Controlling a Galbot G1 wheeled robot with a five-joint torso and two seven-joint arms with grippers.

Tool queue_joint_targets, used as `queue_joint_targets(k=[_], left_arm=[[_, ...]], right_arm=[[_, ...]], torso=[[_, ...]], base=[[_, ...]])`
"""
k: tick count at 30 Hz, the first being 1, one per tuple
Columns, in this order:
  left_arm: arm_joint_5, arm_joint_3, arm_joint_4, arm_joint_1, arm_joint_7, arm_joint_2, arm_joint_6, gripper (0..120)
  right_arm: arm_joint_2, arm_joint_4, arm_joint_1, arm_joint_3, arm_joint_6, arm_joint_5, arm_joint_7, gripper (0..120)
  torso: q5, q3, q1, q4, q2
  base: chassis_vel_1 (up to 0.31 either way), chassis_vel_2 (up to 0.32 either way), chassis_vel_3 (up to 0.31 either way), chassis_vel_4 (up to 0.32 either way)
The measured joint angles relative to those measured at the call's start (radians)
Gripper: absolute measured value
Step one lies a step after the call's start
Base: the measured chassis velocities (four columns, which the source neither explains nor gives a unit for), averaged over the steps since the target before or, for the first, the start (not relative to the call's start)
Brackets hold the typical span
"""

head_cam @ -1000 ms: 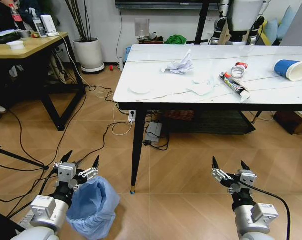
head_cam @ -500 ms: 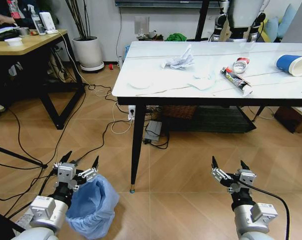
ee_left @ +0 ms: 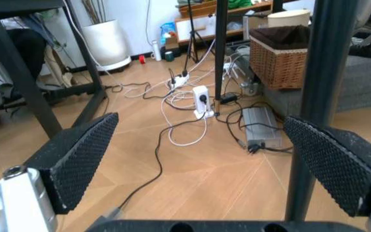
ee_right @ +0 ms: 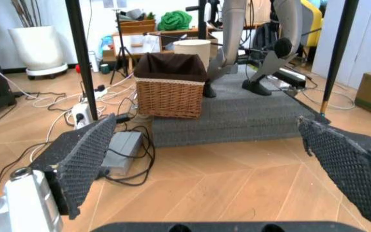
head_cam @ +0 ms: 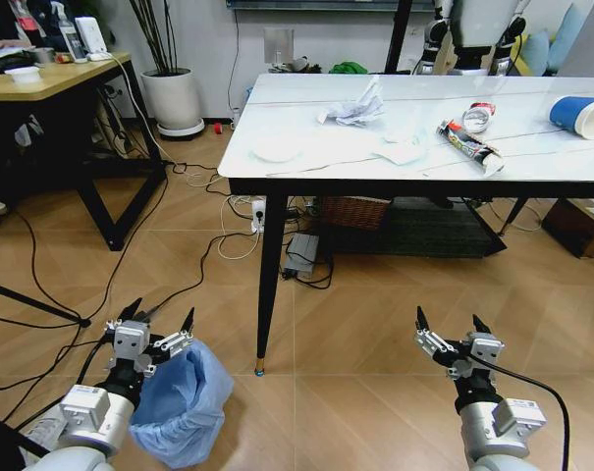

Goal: Pick up the trash bin and place the trash from the table into it.

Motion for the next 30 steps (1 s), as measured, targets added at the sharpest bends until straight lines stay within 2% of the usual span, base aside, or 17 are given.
queue_joint_targets(k=[6, 11, 15, 16, 18, 19, 20, 22, 30], left_arm=[[-0.004, -0.021, 0.030, -0.001, -0.020, 0.005, -0.007, 100], [-0.032, -0.101, 0.076, -0.001, -0.018, 0.034, 0.045, 100], [-0.103, -0.171, 0.126, 0.000, -0.012, 0.083, 0.222, 100], [-0.103, -0.171, 0.126, 0.000, -0.012, 0.083, 0.222, 100], [-0.117, -0.184, 0.181, -0.019, -0.017, 0.108, 0.317, 100], [-0.117, -0.184, 0.181, -0.019, -0.017, 0.108, 0.317, 100], [-0.134, -0.185, 0.209, -0.032, -0.020, 0.123, 0.361, 100], [-0.154, -0.175, 0.251, -0.057, -0.032, 0.145, 0.397, 100], [-0.174, -0.119, 0.345, -0.107, -0.058, 0.187, 0.436, 100]], right_arm=[[0.000, -0.004, 0.002, -0.002, 0.000, 0.000, 0.000, 100], [0.000, -0.014, 0.009, -0.006, 0.000, 0.002, 0.000, 100], [0.000, -0.032, 0.023, -0.014, -0.001, 0.008, -0.001, 100], [0.000, -0.032, 0.023, -0.014, -0.001, 0.008, -0.001, 100], [0.000, -0.039, 0.030, -0.016, -0.003, 0.015, -0.002, 100], [0.000, -0.039, 0.030, -0.016, -0.003, 0.015, -0.002, 100], [0.000, -0.043, 0.035, -0.017, -0.003, 0.020, -0.002, 100], [0.000, -0.052, 0.041, -0.016, -0.003, 0.028, -0.003, 100], [0.000, -0.086, 0.061, -0.025, 0.000, 0.048, -0.015, 100]], torso=[[0.0000, -0.016, -0.003, 0.0000, -0.019], [-0.0001, -0.018, -0.003, 0.0000, -0.021], [0.0000, -0.017, -0.003, 0.0001, -0.020], [0.0000, -0.017, -0.003, 0.0001, -0.020], [-0.0002, -0.017, -0.002, 0.0002, -0.018], [-0.0002, -0.017, -0.002, 0.0002, -0.018], [-0.0004, -0.016, -0.002, 0.0001, -0.018], [0.0000, -0.015, -0.002, 0.0001, -0.017], [-0.0001, -0.014, -0.001, -0.0001, -0.014]], base=[[0.000, 0.000, 0.000, 0.000], [0.000, 0.000, 0.000, 0.000], [0.000, 0.000, 0.000, 0.000], [0.000, 0.000, 0.000, 0.000], [0.000, 0.000, 0.000, 0.000], [0.000, 0.000, 0.000, 0.000], [0.000, 0.000, 0.000, 0.000], [0.000, 0.000, 0.000, 0.000], [0.000, 0.000, 0.000, 0.000]])
